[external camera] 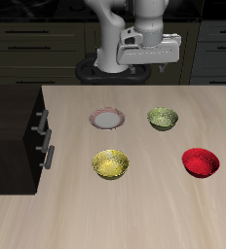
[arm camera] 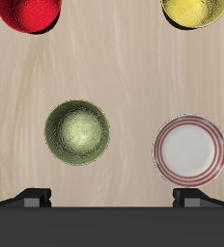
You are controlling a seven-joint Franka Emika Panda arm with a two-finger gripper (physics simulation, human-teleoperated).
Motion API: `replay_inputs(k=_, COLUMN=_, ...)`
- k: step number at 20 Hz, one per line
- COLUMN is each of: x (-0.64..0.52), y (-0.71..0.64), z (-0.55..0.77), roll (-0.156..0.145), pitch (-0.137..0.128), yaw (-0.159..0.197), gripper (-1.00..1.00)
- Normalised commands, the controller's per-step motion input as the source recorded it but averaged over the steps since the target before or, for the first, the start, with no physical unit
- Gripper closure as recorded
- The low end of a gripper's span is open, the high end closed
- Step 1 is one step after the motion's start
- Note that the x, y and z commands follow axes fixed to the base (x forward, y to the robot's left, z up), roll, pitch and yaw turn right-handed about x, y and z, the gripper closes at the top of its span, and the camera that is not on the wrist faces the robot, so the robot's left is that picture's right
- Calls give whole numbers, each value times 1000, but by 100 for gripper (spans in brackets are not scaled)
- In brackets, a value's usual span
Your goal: Place the green bowl on top of the wooden cabinet
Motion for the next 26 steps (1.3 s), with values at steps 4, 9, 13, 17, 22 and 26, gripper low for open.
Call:
replay_inputs(k=4, x=216, y=70, z=-17, roll=-7, pitch=23, yaw=-3, gripper=-100)
replay_inputs(k=9, x=79, y=-10, z=67, roll=-7, pitch=-2, yaw=-9, gripper=-100)
replay_inputs(k=13, x=1, y=161, z=96, roll=11, pitch=-20, yaw=28, gripper=-100)
replay_inputs(k=17, x=-88, y=115, z=12, roll=28, pitch=-8, yaw=12, gripper=-100)
replay_inputs(k=22, x=128, y=-67, z=-32, roll=-22, pitch=8, yaw=1, gripper=-100)
replay_inputs(k=26, x=25, y=-6, z=-97, roll=-3, pitch=4, yaw=-5, gripper=-100)
